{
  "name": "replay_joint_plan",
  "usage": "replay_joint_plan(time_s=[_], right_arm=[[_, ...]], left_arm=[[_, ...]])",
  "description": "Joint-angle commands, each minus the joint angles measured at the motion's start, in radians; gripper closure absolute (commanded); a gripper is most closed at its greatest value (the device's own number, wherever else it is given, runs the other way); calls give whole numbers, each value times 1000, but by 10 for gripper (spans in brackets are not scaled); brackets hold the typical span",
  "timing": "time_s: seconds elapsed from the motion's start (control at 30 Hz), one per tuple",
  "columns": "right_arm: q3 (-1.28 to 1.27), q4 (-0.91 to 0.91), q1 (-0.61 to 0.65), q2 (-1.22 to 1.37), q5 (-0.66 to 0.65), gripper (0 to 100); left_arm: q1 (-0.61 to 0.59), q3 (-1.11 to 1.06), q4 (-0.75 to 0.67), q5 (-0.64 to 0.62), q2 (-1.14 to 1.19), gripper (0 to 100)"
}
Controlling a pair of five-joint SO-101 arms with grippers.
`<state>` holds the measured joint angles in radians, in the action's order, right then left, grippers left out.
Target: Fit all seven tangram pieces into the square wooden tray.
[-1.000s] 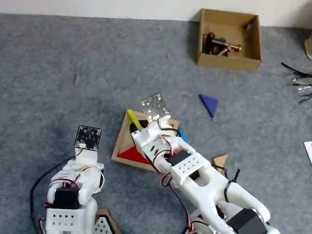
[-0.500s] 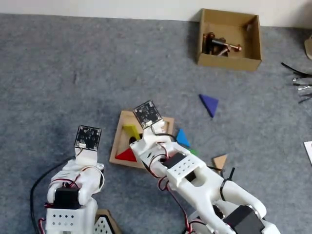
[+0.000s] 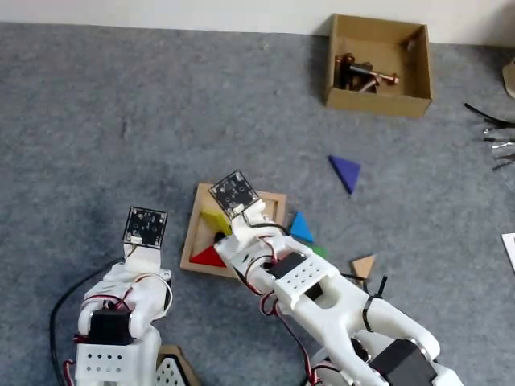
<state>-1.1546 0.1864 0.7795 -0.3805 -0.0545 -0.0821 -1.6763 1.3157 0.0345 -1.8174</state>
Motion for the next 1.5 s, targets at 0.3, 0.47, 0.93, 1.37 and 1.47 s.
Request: replay_joint_plan(time_s=[0.3,0.47,0.93,1.37,1.47], right_arm=[[8,77,25,-2,-15,882],[50,82,25,-4,-15,880],[130,156,25,-4,-12,878],[196,234,25,-4,-15,878],[217,237,25,-4,-12,882]], left_arm=[[-10,-19,5,9,-5,995],[-10,-19,5,9,-5,995],[-10,-19,5,9,-5,995],[-10,-19,5,9,-5,995],[-10,-19,5,9,-5,995]])
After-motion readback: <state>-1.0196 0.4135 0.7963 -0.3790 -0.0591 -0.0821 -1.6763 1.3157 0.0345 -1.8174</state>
